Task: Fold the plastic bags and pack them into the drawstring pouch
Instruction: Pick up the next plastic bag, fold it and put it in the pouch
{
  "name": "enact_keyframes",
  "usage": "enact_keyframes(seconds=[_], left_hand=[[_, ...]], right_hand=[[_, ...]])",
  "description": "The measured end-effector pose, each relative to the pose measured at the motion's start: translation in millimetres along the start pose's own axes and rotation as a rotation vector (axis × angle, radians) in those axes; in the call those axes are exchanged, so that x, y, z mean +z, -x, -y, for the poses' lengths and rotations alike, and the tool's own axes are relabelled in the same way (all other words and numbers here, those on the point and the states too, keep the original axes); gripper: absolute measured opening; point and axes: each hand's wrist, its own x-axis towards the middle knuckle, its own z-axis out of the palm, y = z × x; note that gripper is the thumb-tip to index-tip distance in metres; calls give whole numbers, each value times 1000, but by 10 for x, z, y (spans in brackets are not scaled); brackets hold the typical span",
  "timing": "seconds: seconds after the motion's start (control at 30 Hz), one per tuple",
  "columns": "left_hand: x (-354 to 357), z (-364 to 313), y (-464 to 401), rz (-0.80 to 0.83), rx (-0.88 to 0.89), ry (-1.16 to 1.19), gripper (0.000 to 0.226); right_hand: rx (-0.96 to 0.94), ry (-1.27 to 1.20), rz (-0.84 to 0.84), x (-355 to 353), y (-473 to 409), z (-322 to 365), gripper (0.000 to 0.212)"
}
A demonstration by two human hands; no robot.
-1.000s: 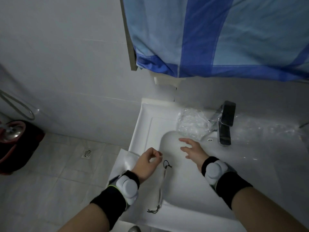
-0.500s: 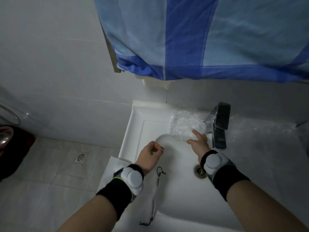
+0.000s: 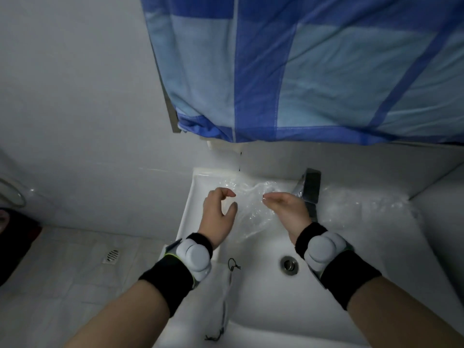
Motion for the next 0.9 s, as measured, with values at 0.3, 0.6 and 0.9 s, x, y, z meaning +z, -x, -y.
enact_keyframes(seconds=[0.3, 0.6, 0.9], left_hand=[[-347, -728, 42, 159, 179, -244, 32], [-624, -1313, 287, 386, 212, 33, 25], [-892, -1599, 582, 619, 181, 30, 36]], right_hand=[[-136, -46, 139, -104, 307, 744, 36], [-301, -59, 220, -212, 667, 1393, 42], [-329, 72, 166, -365, 969, 1597, 44]])
